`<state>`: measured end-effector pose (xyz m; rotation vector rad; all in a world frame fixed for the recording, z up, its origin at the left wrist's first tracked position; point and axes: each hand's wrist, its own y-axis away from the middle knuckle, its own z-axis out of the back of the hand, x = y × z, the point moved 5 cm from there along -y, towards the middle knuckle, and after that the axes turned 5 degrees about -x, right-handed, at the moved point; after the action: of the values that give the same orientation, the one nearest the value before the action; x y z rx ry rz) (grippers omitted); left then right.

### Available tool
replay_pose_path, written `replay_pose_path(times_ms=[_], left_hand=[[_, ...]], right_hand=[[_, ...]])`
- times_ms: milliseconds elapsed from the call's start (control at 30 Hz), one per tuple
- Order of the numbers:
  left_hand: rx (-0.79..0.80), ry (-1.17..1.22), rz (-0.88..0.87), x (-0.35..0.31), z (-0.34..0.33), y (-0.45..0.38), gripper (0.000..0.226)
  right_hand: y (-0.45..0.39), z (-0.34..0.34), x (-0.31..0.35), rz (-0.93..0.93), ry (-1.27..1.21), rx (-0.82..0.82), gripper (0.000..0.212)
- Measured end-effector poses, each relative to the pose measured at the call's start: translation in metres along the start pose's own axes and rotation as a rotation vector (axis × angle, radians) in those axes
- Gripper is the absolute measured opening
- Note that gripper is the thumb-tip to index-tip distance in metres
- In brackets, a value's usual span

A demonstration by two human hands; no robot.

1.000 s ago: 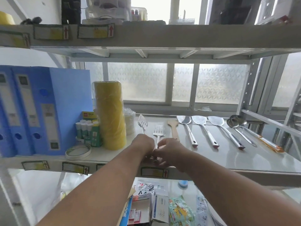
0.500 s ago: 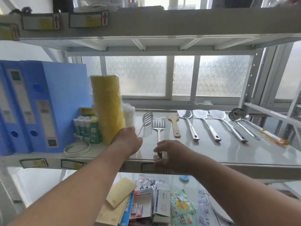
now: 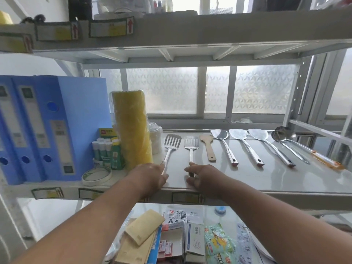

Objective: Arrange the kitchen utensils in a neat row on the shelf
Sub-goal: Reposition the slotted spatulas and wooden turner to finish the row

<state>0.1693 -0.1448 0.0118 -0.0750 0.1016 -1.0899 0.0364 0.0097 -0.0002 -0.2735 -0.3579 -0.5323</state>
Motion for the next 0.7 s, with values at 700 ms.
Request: replay_pose_path(times_ms=[700], left_hand=[[-0.204, 0.338, 0.052, -0.024, -0.026, -0.062, 0.032]], right_hand=[[-0.043, -0.001, -0.038, -0.056, -0.126, -0.267, 0.042]])
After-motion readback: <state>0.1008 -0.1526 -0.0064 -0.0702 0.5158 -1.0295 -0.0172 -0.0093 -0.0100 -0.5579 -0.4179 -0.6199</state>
